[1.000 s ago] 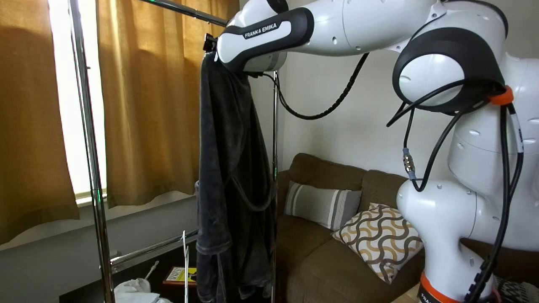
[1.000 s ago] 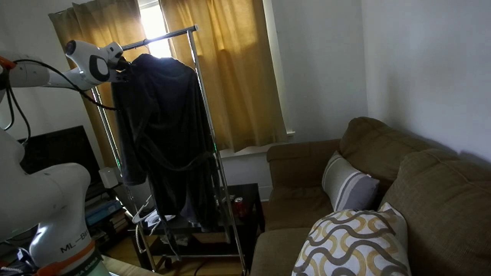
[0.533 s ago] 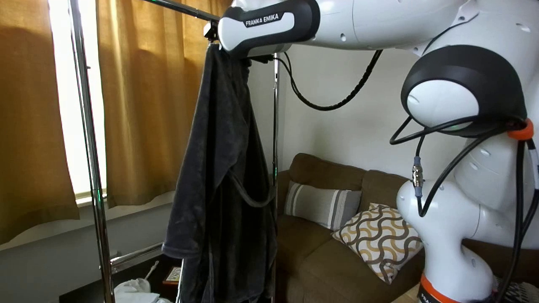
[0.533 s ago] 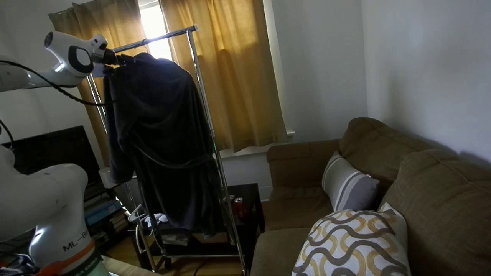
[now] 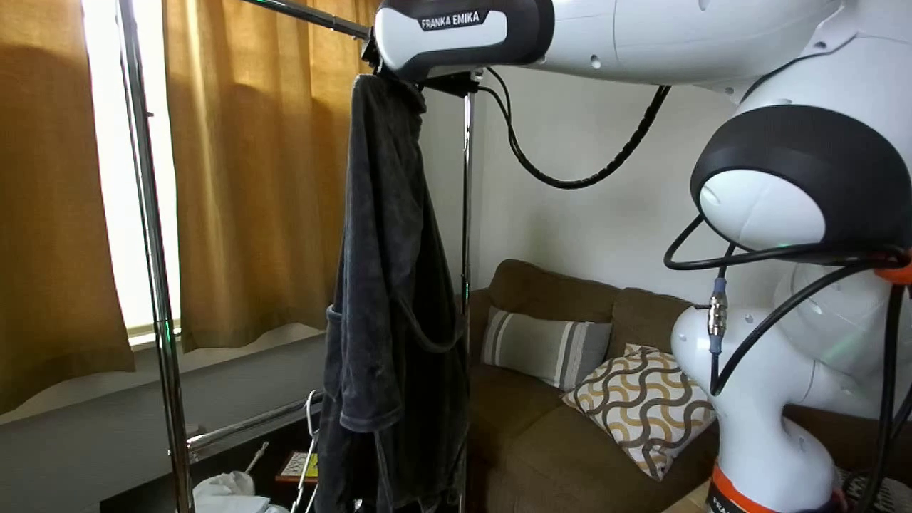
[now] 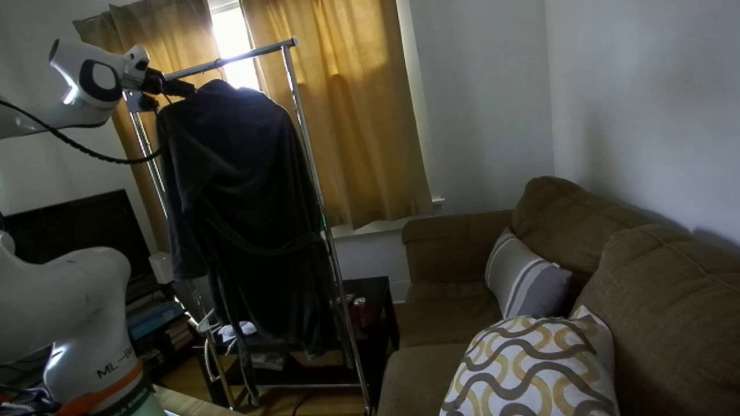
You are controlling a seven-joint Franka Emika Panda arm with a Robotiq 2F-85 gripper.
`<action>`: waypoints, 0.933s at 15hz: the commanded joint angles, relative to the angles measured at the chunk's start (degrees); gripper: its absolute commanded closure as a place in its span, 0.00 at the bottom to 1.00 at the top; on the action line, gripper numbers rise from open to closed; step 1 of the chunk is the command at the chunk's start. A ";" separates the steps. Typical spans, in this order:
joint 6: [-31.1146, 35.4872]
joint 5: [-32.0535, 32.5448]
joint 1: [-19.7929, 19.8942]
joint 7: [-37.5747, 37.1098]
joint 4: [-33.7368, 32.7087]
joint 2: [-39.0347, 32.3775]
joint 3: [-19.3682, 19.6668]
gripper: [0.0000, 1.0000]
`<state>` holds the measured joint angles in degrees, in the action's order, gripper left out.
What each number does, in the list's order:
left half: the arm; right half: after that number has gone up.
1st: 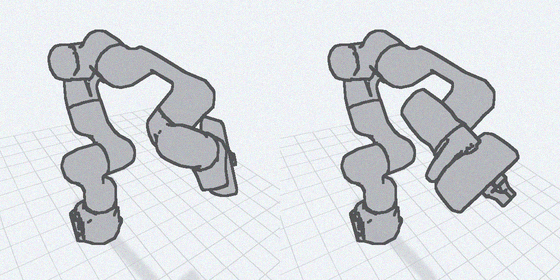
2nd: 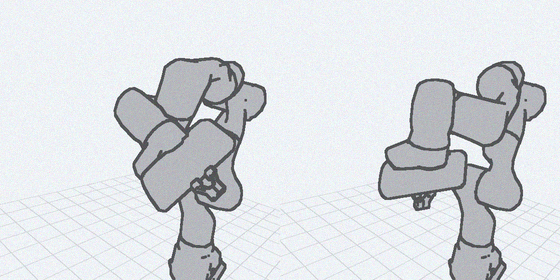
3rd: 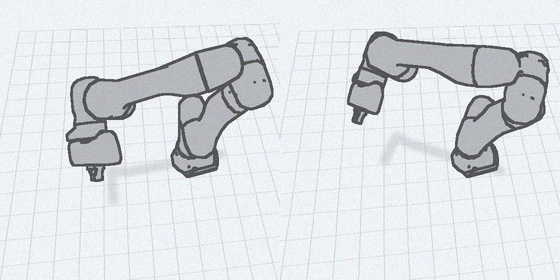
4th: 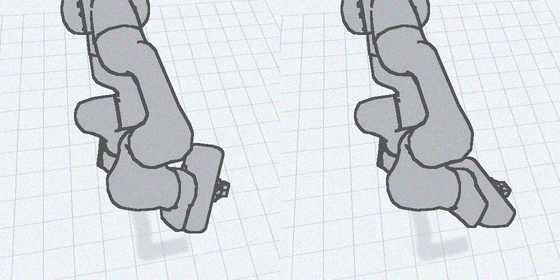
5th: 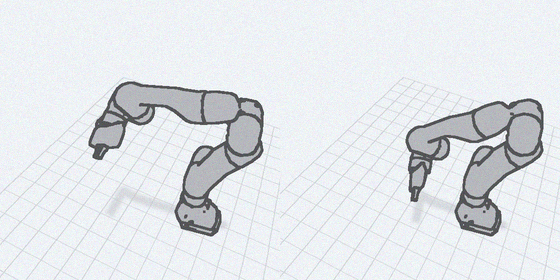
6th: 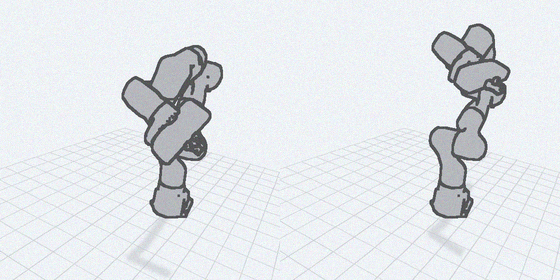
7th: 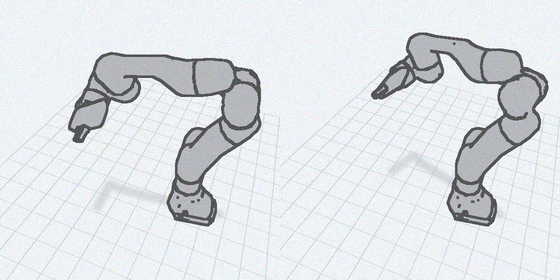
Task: Hang the robe on the top rod
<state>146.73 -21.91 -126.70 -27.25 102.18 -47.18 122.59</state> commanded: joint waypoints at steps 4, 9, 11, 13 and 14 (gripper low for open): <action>-1.60 -1.93 -7.67 2.97 3.31 -1.53 6.91 0.00; -1.95 -3.79 -14.31 9.95 6.21 0.16 12.23 0.00; -2.54 -4.77 -16.79 13.26 7.21 0.72 14.22 0.00; -4.70 -11.89 -14.04 21.27 6.00 -0.26 14.06 0.00; -6.01 -13.48 -14.56 23.62 5.93 -0.23 14.87 0.00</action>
<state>144.83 -27.73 -141.25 -12.81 108.53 -47.09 136.08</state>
